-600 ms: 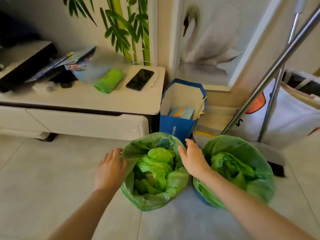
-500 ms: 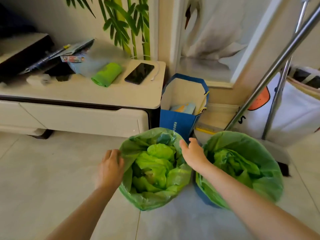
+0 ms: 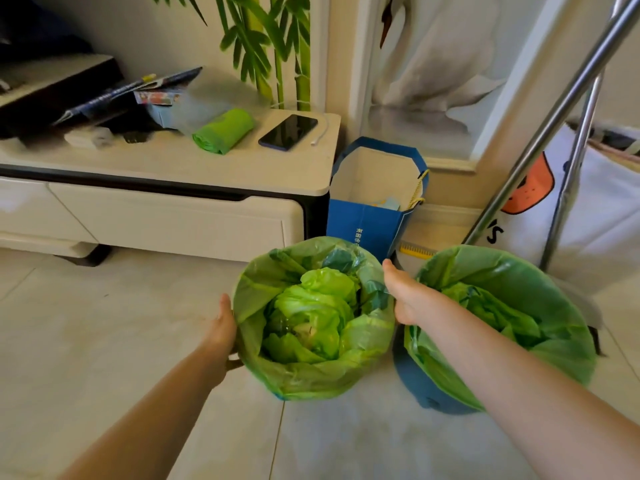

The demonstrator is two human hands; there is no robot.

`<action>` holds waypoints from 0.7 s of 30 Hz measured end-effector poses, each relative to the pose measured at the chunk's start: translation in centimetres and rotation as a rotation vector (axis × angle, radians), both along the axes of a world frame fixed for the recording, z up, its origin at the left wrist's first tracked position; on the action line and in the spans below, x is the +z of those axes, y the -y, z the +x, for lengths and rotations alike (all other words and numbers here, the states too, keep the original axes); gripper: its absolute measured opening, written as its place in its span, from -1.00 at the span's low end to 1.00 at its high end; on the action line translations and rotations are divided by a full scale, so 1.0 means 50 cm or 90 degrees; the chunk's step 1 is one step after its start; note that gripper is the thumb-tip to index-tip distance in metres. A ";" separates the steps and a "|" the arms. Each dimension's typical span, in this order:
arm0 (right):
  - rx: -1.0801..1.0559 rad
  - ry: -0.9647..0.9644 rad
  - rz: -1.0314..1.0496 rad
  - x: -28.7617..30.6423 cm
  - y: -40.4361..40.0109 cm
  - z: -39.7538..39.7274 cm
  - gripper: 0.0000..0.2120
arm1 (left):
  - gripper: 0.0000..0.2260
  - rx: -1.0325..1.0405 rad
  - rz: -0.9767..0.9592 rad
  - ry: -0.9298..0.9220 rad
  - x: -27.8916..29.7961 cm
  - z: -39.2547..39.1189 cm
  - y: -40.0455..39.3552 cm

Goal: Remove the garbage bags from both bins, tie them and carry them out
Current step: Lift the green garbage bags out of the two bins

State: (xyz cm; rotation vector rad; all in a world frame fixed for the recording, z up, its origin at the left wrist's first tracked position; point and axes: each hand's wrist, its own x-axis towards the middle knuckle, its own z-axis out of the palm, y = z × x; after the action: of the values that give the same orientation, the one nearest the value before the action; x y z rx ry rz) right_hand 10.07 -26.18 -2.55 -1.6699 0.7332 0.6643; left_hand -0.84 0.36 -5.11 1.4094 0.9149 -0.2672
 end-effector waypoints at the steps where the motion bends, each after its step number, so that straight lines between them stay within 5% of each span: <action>1: -0.003 -0.004 0.006 -0.002 0.001 -0.002 -0.29 | -0.43 -0.001 -0.024 -0.017 0.000 -0.006 0.002; 6: 0.023 0.043 -0.040 0.008 0.011 0.010 -0.45 | -0.78 -0.021 -0.034 -0.046 0.006 -0.014 0.003; 21: 0.198 0.185 -0.312 0.072 0.016 -0.039 -0.78 | -0.88 0.010 0.128 0.052 0.077 -0.002 -0.006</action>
State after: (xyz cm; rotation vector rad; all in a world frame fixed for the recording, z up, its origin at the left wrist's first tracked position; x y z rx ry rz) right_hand 8.14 -26.99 1.06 -2.3052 0.4482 0.4564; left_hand -0.92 0.67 -1.28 1.5864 0.9032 -0.1066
